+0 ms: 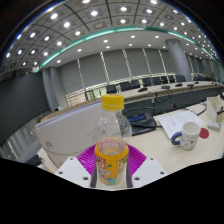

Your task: Pour water

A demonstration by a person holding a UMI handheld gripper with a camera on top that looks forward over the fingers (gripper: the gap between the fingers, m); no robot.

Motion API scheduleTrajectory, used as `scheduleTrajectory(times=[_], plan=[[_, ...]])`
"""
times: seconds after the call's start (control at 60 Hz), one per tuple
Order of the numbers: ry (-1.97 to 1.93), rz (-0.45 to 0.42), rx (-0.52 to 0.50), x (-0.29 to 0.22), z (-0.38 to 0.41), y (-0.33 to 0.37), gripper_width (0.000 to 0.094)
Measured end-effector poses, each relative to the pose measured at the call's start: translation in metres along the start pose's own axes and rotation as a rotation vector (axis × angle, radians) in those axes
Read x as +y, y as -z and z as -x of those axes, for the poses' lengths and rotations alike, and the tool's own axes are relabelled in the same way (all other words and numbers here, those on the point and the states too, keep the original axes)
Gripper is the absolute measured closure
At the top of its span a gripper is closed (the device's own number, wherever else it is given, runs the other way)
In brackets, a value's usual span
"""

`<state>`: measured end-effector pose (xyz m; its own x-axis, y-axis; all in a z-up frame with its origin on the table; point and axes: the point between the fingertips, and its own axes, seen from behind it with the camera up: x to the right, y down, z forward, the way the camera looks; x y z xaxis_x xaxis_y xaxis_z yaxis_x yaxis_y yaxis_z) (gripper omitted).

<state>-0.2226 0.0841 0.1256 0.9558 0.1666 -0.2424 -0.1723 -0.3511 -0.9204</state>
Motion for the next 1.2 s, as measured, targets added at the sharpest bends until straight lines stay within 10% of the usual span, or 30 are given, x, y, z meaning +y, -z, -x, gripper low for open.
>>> scheduleTrajectory(times=[0.3, 0.683, 1.2], plan=[[-0.826, -0.083, -0.249, -0.121, -0.061, -0.004, 0.0535], [-1.81, -0.072, -0.44, -0.118, -0.162, -0.049, 0.0536], [-1.148, 0.008, -0.34, -0.145, -0.168, -0.029, 0.0533]])
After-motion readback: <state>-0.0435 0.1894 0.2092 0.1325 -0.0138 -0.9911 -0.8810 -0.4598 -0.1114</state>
